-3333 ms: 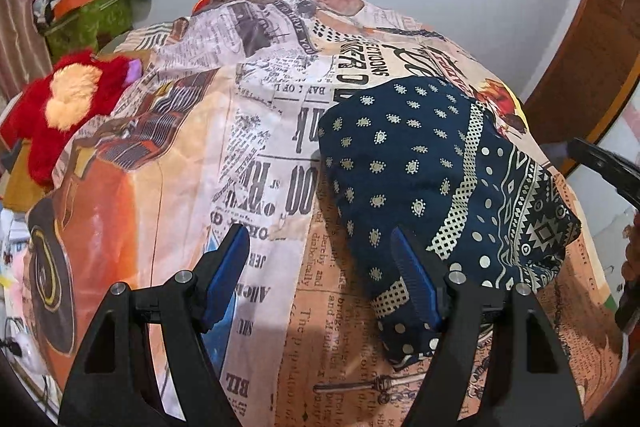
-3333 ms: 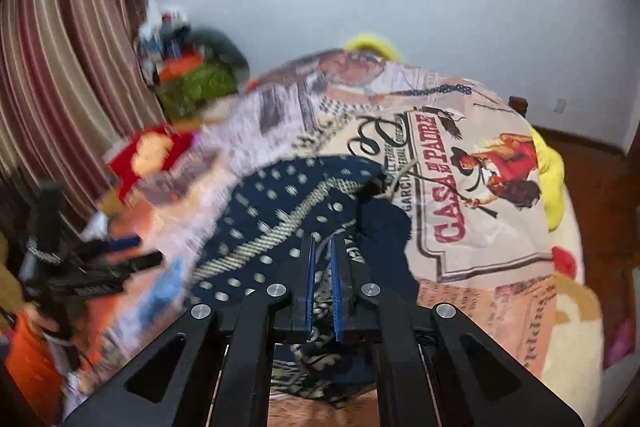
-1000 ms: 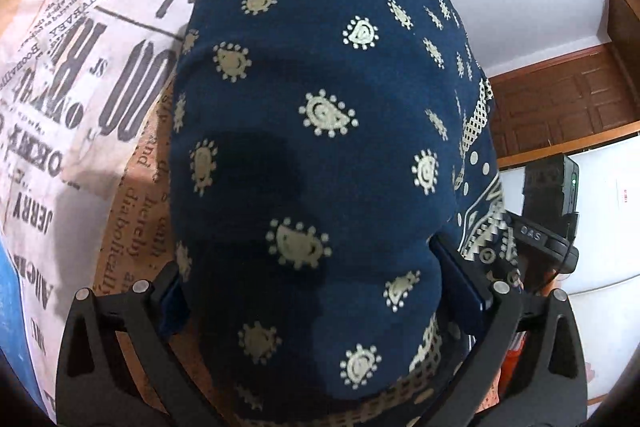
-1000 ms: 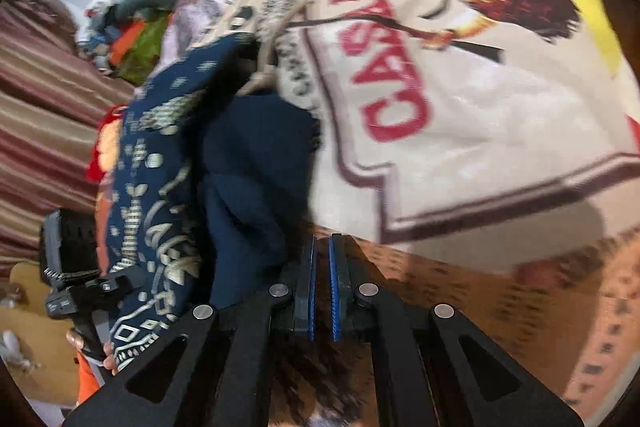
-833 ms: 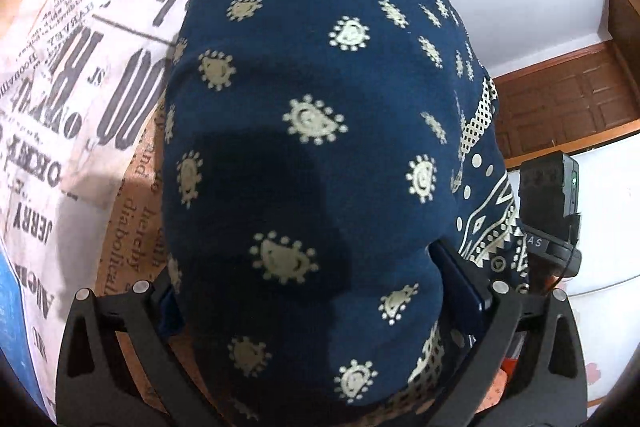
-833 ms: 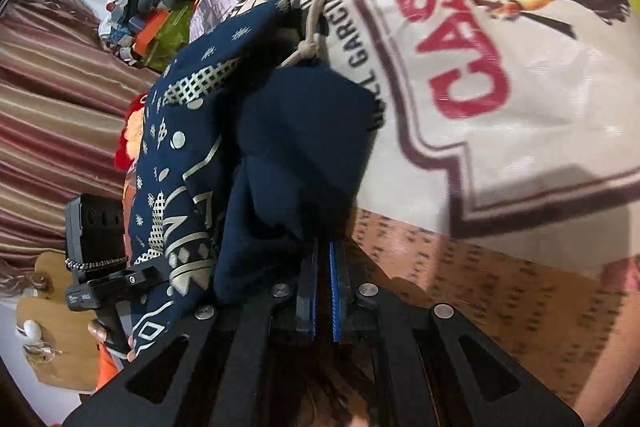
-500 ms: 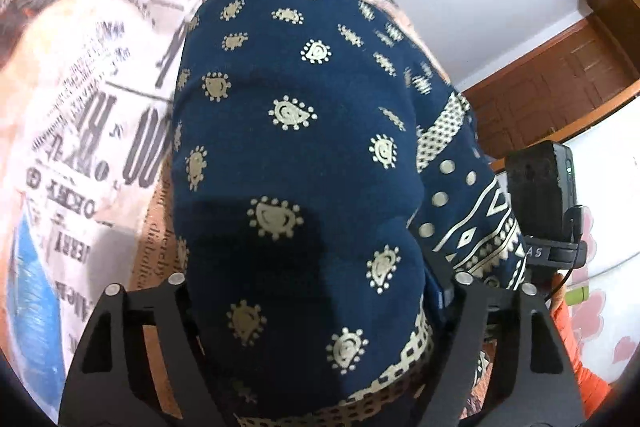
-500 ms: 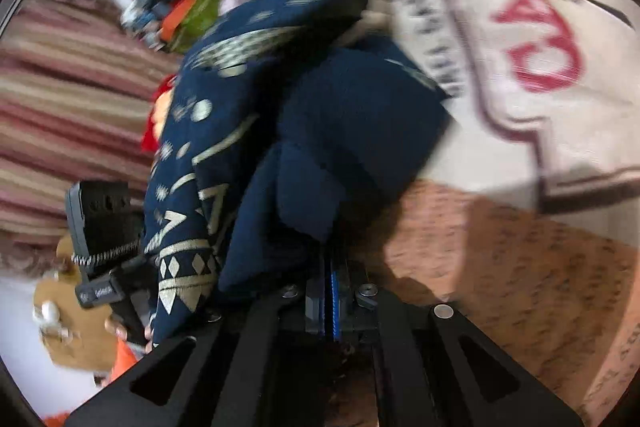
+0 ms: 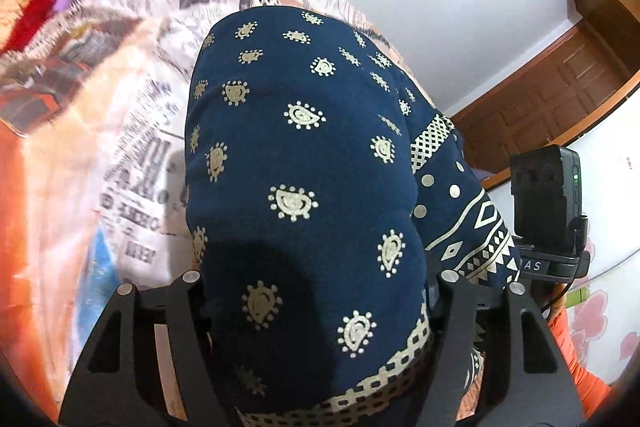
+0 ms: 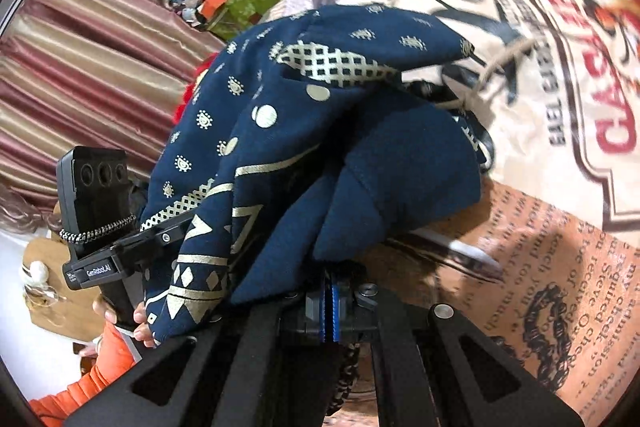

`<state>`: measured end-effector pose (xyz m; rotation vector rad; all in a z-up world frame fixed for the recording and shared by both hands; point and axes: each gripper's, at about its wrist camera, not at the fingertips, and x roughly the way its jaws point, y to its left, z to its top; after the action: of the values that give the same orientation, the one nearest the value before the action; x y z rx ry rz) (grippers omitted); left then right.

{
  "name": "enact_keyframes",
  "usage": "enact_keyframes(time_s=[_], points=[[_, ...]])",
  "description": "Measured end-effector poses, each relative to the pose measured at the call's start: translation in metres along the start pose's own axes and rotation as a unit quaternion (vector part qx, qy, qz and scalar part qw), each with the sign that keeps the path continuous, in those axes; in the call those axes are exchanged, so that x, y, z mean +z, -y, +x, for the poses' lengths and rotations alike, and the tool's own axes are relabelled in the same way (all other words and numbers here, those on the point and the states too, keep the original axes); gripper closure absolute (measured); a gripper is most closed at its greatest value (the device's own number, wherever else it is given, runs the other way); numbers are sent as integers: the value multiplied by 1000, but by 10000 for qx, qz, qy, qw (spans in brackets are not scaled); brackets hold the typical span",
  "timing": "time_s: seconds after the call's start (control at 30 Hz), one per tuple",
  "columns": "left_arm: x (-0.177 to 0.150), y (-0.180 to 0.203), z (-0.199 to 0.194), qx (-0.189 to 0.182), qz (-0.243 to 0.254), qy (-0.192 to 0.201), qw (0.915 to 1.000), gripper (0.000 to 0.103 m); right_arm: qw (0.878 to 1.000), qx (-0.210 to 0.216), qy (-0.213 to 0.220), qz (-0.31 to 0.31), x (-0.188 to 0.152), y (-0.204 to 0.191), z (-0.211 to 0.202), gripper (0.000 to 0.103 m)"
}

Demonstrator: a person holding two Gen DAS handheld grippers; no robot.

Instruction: Fold large clothes

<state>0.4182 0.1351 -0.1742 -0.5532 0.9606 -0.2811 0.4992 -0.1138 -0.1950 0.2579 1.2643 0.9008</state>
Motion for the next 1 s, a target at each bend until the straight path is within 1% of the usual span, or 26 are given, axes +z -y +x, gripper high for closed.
enact_keyframes(time_s=[0.1, 0.2, 0.3, 0.37, 0.43, 0.47, 0.53, 0.63, 0.67, 0.73, 0.83, 0.93, 1.0], points=[[4, 0, -22, 24, 45, 173, 9998, 36, 9998, 33, 126, -125, 1, -21, -9, 102], [3, -6, -45, 0, 48, 297, 9995, 36, 9993, 160, 237, -242, 4, -45, -15, 102], [-1, -14, -56, -40, 15, 292, 9996, 39, 9976, 428, 301, -461, 9, -78, -13, 102], [-2, -23, -57, 181, 12, 264, 9995, 39, 9969, 367, 269, -634, 9, -98, -8, 102], [-9, -47, -54, 288, -173, 159, 9993, 40, 9971, 149, 159, -734, 8, -116, 6, 102], [-11, -55, -54, 313, -274, 124, 9991, 40, 9971, 44, 106, -749, 6, -120, 14, 102], [-21, -85, -51, 421, -584, 3, 9974, 41, 9977, -43, -6, -670, 1, -118, 27, 102], [-37, -122, -42, 524, -968, -214, 9937, 41, 9992, -80, -85, -386, -4, -104, 41, 102], [-41, -132, -38, 510, -1018, -266, 9931, 41, 9991, -190, -82, -376, -5, -101, 45, 102], [-51, -140, -35, 446, -918, -245, 9945, 40, 9984, -339, -68, -457, -5, -102, 49, 101], [-58, -141, -33, 463, -769, -200, 9958, 38, 9968, -479, -17, -644, -3, -110, 49, 101], [-56, -148, -31, 458, -770, -220, 9957, 37, 9952, -472, 119, -848, 4, -126, 48, 101], [-57, -146, -34, 566, -698, -239, 9957, 36, 9929, -372, 208, -1115, 3, -145, 48, 101]])
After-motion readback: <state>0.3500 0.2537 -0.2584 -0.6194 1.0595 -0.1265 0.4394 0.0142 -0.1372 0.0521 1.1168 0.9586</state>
